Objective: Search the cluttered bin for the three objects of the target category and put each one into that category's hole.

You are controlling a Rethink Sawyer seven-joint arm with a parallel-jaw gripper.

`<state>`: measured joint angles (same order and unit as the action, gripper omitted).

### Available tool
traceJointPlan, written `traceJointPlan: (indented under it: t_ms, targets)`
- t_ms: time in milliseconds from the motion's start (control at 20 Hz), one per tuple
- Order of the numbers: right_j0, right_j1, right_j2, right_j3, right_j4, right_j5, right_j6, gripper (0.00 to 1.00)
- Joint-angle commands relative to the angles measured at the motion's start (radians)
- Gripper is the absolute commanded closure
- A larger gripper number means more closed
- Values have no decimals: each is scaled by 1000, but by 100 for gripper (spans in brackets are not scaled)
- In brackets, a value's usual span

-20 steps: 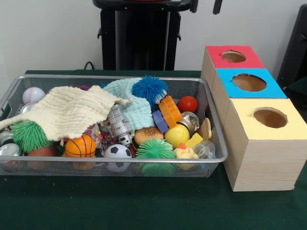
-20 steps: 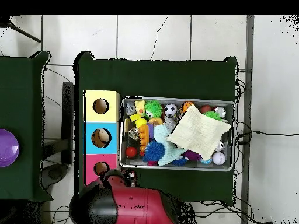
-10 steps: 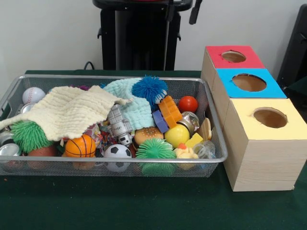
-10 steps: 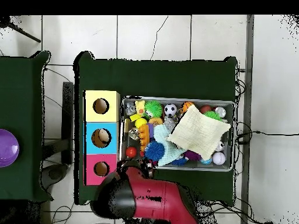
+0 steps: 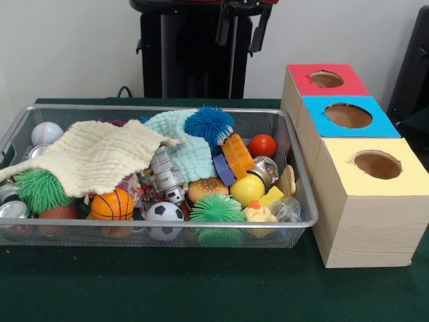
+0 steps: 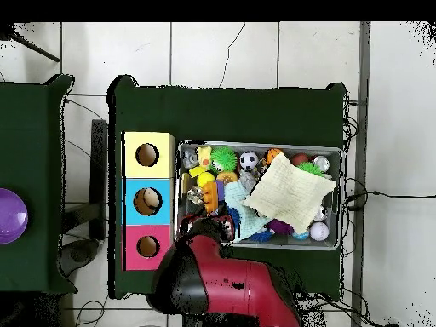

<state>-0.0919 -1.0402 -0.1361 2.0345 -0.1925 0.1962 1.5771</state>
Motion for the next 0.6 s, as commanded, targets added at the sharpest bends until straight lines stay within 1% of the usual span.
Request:
traceJointPlan:
  t_ms: [50,100,300,450,600]
  targets:
    - [-54,59,69,13,-39,-86,126,0]
    - [-72,72,95,20,-38,-115,129,0]
    - [-90,100,127,31,-37,-163,140,0]
    - [-82,103,122,22,-28,-144,137,0]
    - [-92,116,132,1,-27,-117,118,0]
